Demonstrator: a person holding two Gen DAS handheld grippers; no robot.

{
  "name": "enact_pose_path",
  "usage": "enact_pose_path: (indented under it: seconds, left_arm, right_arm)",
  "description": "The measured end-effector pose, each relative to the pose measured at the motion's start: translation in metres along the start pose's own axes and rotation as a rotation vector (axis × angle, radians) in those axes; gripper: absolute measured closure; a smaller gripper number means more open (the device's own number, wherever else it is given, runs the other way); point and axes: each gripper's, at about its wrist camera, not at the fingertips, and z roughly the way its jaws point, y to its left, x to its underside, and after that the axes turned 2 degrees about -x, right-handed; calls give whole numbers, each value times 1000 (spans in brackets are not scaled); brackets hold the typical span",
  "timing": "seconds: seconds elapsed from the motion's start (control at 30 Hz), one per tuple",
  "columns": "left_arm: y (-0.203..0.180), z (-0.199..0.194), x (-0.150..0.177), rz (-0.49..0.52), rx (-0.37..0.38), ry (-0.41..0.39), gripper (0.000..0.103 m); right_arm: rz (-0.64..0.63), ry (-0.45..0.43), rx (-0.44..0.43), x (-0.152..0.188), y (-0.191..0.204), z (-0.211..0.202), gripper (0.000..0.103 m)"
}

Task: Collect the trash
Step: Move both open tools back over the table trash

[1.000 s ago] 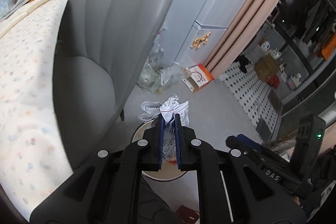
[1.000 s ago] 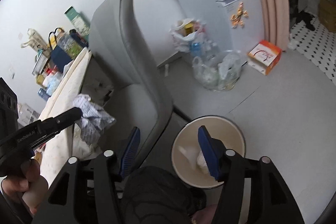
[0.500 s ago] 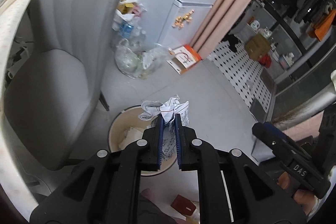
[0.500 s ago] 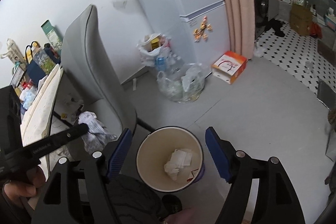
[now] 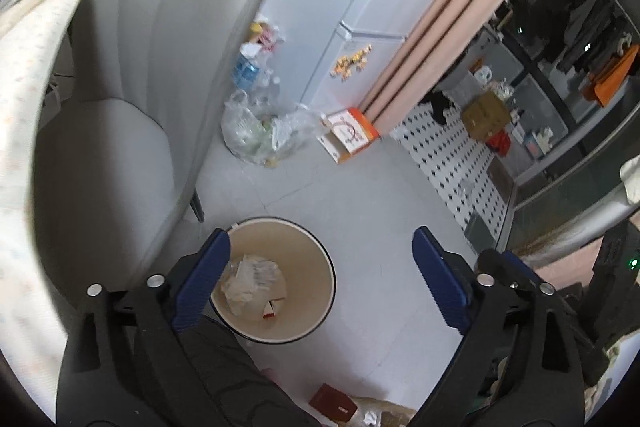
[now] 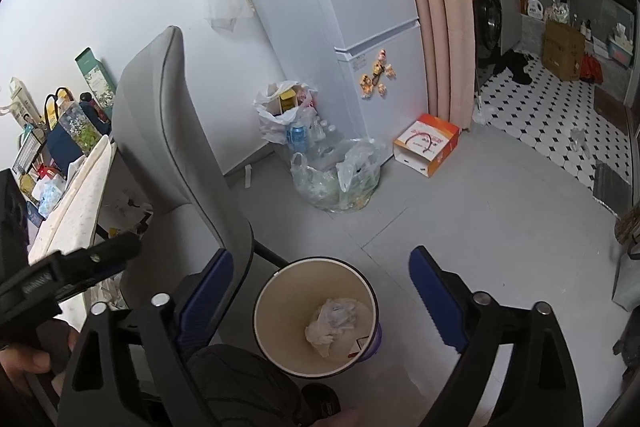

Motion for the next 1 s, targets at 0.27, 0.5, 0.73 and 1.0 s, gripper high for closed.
enact_pose_path:
  seconds: [0.27,0.5,0.73,1.0]
  left_arm:
    - [14,-45,-6,-30,-38,-111,7]
    - [37,-85,-2,-58,-75,-190,6]
    - [71,-121,6,-104,-107,-257,6]
    - [109,-163,19,-158,-129,-319,6]
  right_arm:
    - [-45,-32,11,-5,28,-15,8]
    - [-100,-51,25,-5,66,-27,8]
    - [-164,-56,-21,-3,111,-35,8]
    - [-250,-29,-93,7,162,-40,8]
